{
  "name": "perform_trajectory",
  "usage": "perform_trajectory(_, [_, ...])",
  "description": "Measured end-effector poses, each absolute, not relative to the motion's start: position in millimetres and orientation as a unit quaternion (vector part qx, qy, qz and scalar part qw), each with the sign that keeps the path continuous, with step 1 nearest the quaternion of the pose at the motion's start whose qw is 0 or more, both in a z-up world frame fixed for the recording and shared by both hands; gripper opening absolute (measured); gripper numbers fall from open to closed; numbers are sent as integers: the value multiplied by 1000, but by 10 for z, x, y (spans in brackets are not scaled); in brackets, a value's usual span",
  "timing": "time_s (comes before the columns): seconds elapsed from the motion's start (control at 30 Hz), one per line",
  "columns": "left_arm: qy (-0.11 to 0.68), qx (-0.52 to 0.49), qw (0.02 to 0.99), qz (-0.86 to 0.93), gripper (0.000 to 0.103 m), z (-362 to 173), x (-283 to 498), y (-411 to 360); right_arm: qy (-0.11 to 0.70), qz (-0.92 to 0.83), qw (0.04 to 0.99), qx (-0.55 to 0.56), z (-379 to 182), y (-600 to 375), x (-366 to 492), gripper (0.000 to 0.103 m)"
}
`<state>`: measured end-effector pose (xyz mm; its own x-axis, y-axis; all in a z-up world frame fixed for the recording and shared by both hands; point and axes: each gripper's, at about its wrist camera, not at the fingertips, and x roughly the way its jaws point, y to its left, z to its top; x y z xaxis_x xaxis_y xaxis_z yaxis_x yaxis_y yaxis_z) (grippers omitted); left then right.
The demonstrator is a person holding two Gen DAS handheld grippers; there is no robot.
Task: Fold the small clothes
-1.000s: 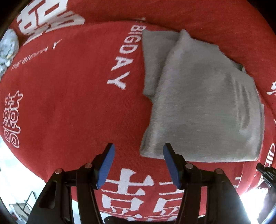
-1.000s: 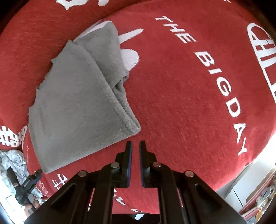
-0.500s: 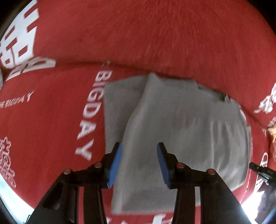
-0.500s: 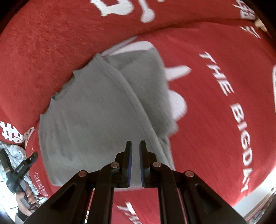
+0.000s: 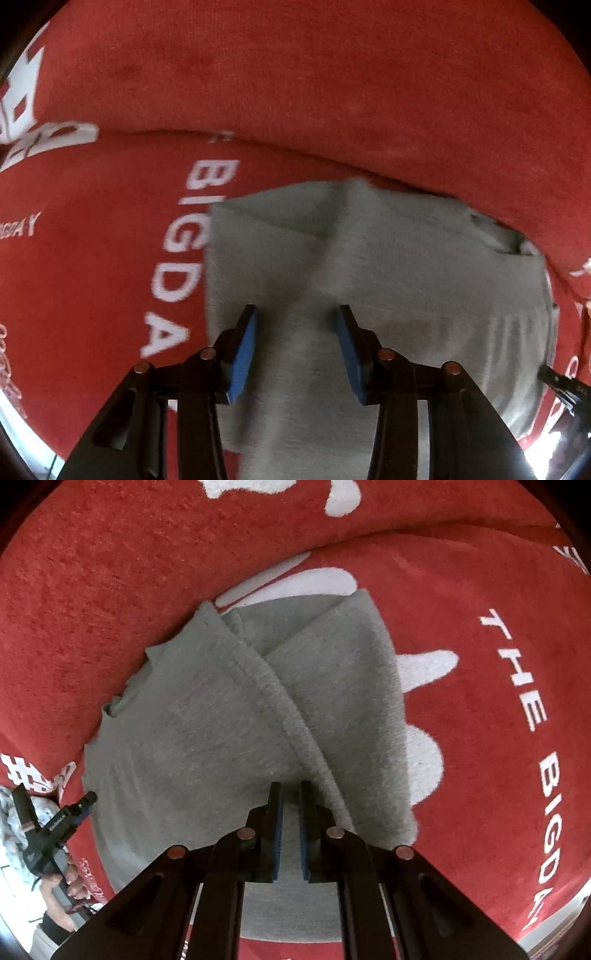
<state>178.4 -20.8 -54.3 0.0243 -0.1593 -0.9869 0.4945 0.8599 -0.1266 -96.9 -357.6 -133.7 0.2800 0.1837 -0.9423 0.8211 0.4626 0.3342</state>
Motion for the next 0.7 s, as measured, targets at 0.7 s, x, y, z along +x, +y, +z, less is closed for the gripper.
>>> perform_trajectory(0.7, [671,171,688,-218,45,-80,1091,-168,547,-226,652,473,-1027,-3460,-1283,22])
